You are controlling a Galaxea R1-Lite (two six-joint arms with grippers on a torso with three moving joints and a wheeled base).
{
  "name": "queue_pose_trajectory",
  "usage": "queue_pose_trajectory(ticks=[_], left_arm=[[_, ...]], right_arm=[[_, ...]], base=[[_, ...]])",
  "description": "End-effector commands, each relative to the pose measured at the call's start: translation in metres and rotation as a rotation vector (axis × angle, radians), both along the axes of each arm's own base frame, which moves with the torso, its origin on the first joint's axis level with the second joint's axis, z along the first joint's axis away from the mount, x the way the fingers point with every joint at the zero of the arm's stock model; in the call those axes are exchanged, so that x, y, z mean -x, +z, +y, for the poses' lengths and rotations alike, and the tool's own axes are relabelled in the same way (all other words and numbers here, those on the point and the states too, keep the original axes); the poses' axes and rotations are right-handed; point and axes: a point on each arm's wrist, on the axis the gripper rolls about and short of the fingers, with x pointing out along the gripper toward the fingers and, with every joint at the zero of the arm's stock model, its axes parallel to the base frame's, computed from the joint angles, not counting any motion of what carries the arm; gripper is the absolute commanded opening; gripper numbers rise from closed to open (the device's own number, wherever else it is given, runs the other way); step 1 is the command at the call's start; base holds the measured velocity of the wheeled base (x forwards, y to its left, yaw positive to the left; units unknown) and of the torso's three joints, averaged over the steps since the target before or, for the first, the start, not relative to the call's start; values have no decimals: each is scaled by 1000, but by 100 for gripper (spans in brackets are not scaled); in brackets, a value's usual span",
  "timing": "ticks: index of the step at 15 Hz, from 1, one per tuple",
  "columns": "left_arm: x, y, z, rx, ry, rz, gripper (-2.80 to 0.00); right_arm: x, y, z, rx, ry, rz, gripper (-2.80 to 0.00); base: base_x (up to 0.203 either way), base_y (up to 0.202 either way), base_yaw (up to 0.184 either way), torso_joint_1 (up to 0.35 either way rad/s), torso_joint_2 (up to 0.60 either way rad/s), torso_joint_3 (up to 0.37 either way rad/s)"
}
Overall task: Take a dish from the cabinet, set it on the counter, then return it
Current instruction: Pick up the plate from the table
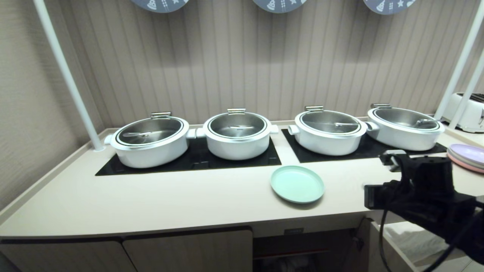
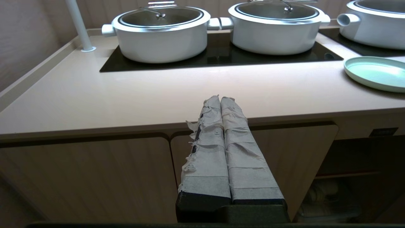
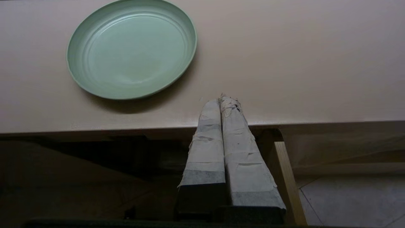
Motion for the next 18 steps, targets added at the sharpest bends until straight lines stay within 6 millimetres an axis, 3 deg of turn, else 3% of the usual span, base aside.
queue_pose_trajectory(ticks=[1, 6, 13, 18], left_arm=[[0, 0, 0, 0, -1, -1, -280], [0, 0, 0, 0, 0, -1, -280], [0, 0, 0, 0, 0, -1, -280], [0, 0, 0, 0, 1, -1, -280]], right_arm=[[35, 17, -8, -3, -4, -60, -280], [127, 7, -26, -3, 4, -59, -280], [189, 8, -42, 55, -31, -71, -280], [233, -7, -48, 115, -18, -82, -280]], base=[[0, 0, 0, 0, 0, 0], [0, 0, 0, 0, 0, 0], [0, 0, 0, 0, 0, 0], [0, 0, 0, 0, 0, 0]])
